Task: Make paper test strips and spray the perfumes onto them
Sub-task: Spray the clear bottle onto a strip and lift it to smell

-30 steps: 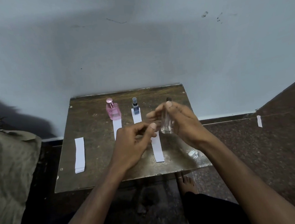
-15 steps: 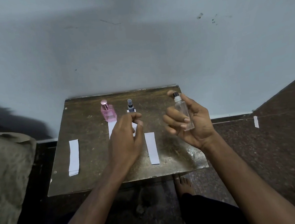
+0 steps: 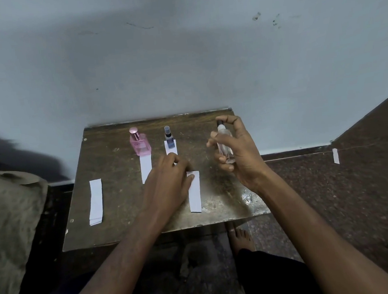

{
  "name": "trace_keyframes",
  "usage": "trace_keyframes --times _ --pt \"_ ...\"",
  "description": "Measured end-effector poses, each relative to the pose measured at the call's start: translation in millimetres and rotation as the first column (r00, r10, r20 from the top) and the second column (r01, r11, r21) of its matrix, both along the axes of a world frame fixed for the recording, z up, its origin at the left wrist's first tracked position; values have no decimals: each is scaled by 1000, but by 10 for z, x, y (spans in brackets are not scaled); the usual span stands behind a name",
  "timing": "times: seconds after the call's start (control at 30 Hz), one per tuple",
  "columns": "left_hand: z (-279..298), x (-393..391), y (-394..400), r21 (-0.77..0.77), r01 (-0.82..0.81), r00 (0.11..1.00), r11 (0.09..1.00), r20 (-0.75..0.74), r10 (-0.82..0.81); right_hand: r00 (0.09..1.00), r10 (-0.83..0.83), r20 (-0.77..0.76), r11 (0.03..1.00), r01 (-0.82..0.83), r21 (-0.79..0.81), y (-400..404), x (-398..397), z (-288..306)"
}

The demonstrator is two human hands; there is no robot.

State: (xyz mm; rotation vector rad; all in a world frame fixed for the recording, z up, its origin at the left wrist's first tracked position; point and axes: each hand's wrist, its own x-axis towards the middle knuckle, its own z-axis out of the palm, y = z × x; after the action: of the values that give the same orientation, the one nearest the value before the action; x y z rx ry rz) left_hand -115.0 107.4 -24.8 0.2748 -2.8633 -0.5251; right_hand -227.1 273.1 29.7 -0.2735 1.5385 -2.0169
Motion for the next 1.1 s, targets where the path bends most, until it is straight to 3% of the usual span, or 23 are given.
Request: trace_keyframes --times 0.1,0.2,0.3,0.43,0.57,0.7,0.8,0.9,1.1 --pt "8 51 11 20 29 999 999 19 -29 992 -35 -117 995 46 92 31 174 50" --pt "67 165 -1 155 -6 1000 988 11 4 966 -71 -247 983 111 149 100 426 146" --pt "326 427 -50 401 -107 991 910 -33 131 935 -147 -324 968 203 148 158 766 328" --pt "896 937 -110 553 -207 948 807 -90 305 873 -303 -383 930 359 82 178 1344 651" --pt "1567 1462 -48 621 -208 898 756 -185 399 728 -327 -603 888 455 67 165 1964 1132" --pt "2335 1862 114 606 -158 850 780 -319 419 413 -286 -865 832 555 -11 143 2398 1908" --pt "2842 2111 197 621 -97 811 778 -404 424 221 -283 -933 799 592 -102 146 2585 2396" --pt "3258 2302 222 673 -37 775 739 -448 446 135 -321 -937 786 591 -184 144 2711 2731" --pt "3867 2546 265 692 28 721 721 -514 465 69 -388 -919 791 536 -294 123 2824 3199"
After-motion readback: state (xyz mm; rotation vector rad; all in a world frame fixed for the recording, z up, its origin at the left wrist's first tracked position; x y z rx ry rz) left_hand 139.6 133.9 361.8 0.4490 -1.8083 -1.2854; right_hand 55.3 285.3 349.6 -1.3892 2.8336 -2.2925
